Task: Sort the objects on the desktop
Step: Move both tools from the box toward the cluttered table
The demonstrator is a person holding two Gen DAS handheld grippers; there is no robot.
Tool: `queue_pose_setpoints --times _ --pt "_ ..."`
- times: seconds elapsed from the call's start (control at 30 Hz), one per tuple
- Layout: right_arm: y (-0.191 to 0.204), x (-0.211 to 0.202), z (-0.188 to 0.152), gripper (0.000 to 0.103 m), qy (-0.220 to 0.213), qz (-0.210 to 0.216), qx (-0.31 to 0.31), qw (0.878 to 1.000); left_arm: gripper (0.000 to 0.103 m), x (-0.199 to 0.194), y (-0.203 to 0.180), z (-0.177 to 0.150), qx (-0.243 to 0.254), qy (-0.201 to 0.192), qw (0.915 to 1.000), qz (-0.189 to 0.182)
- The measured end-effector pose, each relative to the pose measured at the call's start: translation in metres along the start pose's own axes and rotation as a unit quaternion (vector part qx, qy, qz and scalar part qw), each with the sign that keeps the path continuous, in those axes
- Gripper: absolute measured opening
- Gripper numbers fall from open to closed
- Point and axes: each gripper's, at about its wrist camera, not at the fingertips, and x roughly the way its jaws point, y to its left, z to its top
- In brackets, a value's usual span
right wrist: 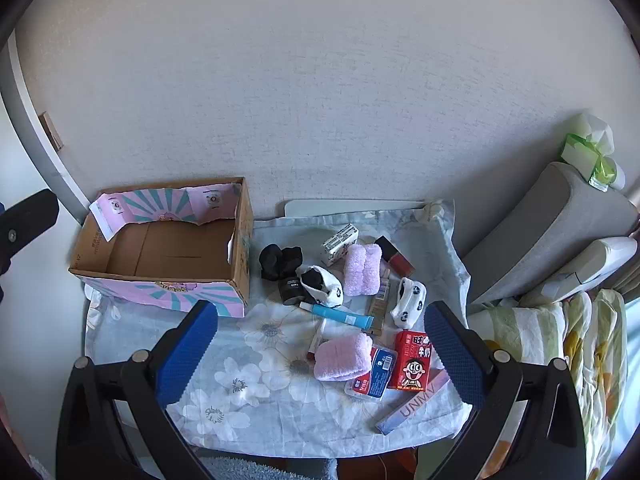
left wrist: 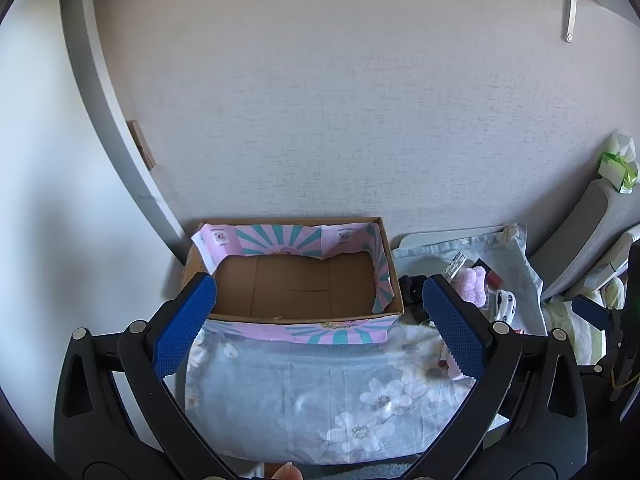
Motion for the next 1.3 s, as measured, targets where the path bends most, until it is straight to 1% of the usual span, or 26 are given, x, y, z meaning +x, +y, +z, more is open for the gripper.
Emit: queue_pose_setpoints --times 0.13,0.17,0.23,0.27,0.3,0.33,0.37,0.43,0.5,0.53,0.6,0.7,0.77,0.8,0.83,0.93,1.0,1.07,1.2,1.27,1.3 --pt "0.004 0.0 0.006 0.103 0.0 0.004 0.0 1.0 0.103 0.005 0.002 0.0 0.005 -0.006 0.9999 -0.009" --pt "0.0 -0.001 0.005 0.103 0.009 0.014 0.0 1.0 0.103 0.006 0.003 0.0 0.007 -0.009 0.9999 -0.013" --pt "0.0 -0.001 0.005 0.103 0.009 0.018 0.002 1.0 0.103 0.01 0.004 0.0 0.01 -0.011 0.9996 -0.022" --pt "0.001 -0.001 0.005 0.103 0.01 0.02 0.001 1.0 0.103 0.009 0.006 0.002 0.005 -0.009 0.9996 -0.027" --pt "0.001 -0.001 0.004 0.103 0.008 0.021 0.001 1.0 0.103 0.004 0.001 0.005 -0.006 -0.014 0.999 -0.042" --pt "0.002 -0.001 0.003 0.103 0.007 0.019 0.0 1.0 0.103 0.005 0.001 0.006 -0.009 -0.015 0.9988 -0.046" --pt "0.002 -0.001 0.003 0.103 0.006 0.019 -0.001 1.0 0.103 0.003 0.004 0.004 -0.02 -0.018 0.998 -0.057" --pt "0.002 -0.001 0.003 0.103 -0.002 0.015 -0.002 1.0 0.103 0.002 0.007 0.001 -0.031 -0.022 0.997 -0.068" --pt "0.002 -0.002 0.004 0.103 -0.017 0.015 -0.001 1.0 0.103 0.001 0.008 0.0 -0.031 -0.02 0.9976 -0.058" --pt "0.001 -0.003 0.004 0.103 -0.019 0.019 0.004 1.0 0.103 0.002 0.007 0.0 -0.026 -0.016 0.9986 -0.042" --pt "0.001 -0.004 0.004 0.103 -0.028 0.027 0.008 0.999 0.103 0.0 0.008 -0.001 -0.026 -0.024 0.9989 -0.031" --pt "0.002 -0.005 0.004 0.103 -0.04 0.017 0.006 0.999 0.103 -0.002 0.009 0.0 -0.029 -0.04 0.9987 -0.014" --pt "0.003 -0.009 0.004 0.103 -0.041 0.014 0.0 0.999 0.103 0.0 0.008 0.0 -0.023 -0.041 0.9989 0.006" --pt "0.003 -0.01 0.005 0.103 -0.044 0.016 -0.001 0.999 0.103 0.001 0.007 0.0 -0.021 -0.044 0.9988 0.01" --pt "0.003 -0.011 0.005 0.103 -0.052 0.018 0.0 0.998 0.103 0.003 0.007 0.0 -0.016 -0.038 0.9991 0.011" --pt "0.005 -0.011 0.006 0.103 -0.049 0.019 -0.003 0.999 0.103 0.005 0.006 -0.004 -0.011 -0.035 0.9993 -0.008" --pt "0.004 -0.007 0.006 0.103 -0.035 0.03 -0.002 0.999 0.103 0.005 0.005 -0.005 -0.003 -0.03 0.9992 -0.026" --pt "0.002 -0.005 0.004 0.103 -0.03 0.039 0.003 0.999 0.103 0.003 0.002 -0.004 0.003 -0.037 0.9987 -0.035" --pt "-0.015 -0.003 -0.001 0.103 -0.025 0.048 0.013 0.998 0.103 0.003 -0.006 -0.001 0.018 -0.05 0.9971 -0.053" --pt "-0.027 -0.004 -0.004 0.103 -0.026 0.056 0.015 0.998 0.103 0.005 -0.015 0.002 0.042 -0.06 0.9958 -0.055" --pt "-0.039 -0.004 -0.005 0.103 -0.025 0.062 0.015 0.998 0.103 0.008 -0.021 0.002 0.056 -0.06 0.9944 -0.066"
